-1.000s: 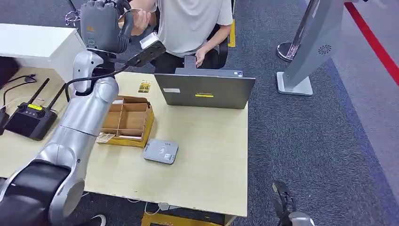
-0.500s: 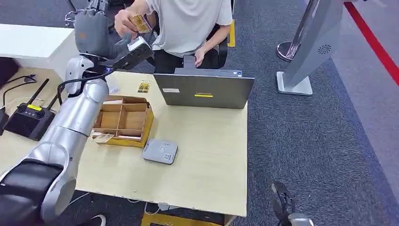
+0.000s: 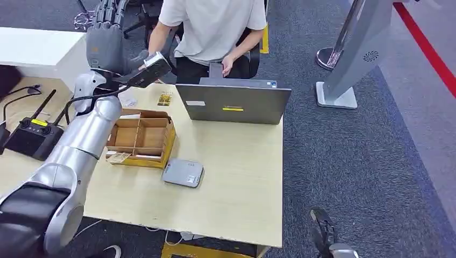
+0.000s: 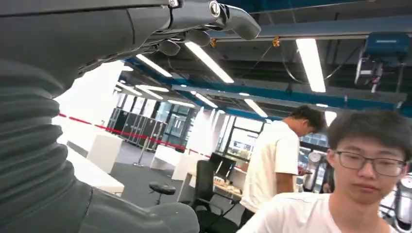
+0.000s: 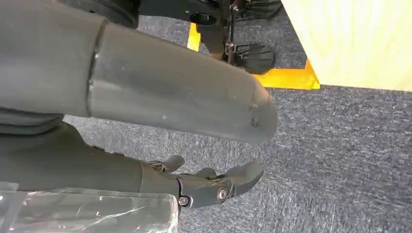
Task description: Pass the card to the sensor for recognition and then transmit it.
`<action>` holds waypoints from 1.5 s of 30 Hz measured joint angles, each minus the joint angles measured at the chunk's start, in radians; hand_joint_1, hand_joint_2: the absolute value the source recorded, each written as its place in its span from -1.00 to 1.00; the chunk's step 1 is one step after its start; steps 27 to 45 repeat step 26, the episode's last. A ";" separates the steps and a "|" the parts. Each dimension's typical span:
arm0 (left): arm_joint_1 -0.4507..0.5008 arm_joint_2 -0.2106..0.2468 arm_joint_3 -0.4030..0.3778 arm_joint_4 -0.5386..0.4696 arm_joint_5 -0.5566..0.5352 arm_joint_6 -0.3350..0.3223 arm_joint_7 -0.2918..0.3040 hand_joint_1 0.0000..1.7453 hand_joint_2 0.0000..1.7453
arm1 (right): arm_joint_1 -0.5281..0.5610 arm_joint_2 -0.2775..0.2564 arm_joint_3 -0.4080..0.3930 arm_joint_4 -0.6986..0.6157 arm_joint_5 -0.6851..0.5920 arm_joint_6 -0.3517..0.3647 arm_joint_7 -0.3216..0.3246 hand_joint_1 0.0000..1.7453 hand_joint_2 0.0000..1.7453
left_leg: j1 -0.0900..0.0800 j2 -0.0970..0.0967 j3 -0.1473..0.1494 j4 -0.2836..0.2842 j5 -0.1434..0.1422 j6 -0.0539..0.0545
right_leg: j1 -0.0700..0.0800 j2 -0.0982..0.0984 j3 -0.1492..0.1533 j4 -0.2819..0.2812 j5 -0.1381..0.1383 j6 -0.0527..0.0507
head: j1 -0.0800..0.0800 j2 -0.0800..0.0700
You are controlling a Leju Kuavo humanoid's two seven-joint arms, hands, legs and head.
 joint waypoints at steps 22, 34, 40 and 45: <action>0.113 0.336 0.253 0.156 0.222 0.050 -0.182 -1.00 1.00 | 0.047 -0.042 -0.010 -0.001 -0.025 0.022 -0.059 -1.00 -1.00 | 0.001 0.013 0.002 -0.001 -0.004 -0.005 | 0.000 0.013 -0.003 0.002 0.000 -0.003 | 0.001 0.000; 0.181 0.420 0.435 0.209 0.390 -0.063 -0.271 -1.00 1.00 | 0.055 -0.075 -0.015 -0.001 -0.023 0.044 -0.075 -1.00 -1.00 | 0.002 0.011 0.001 -0.001 -0.004 -0.006 | 0.001 0.012 -0.004 0.002 -0.003 -0.005 | 0.001 0.000; 0.181 0.420 0.435 0.209 0.390 -0.063 -0.271 -1.00 1.00 | 0.055 -0.075 -0.015 -0.001 -0.023 0.044 -0.075 -1.00 -1.00 | 0.002 0.011 0.001 -0.001 -0.004 -0.006 | 0.001 0.012 -0.004 0.002 -0.003 -0.005 | 0.001 0.000; 0.181 0.420 0.435 0.209 0.390 -0.063 -0.271 -1.00 1.00 | 0.055 -0.075 -0.015 -0.001 -0.023 0.044 -0.075 -1.00 -1.00 | 0.002 0.011 0.001 -0.001 -0.004 -0.006 | 0.001 0.012 -0.004 0.002 -0.003 -0.005 | 0.001 0.000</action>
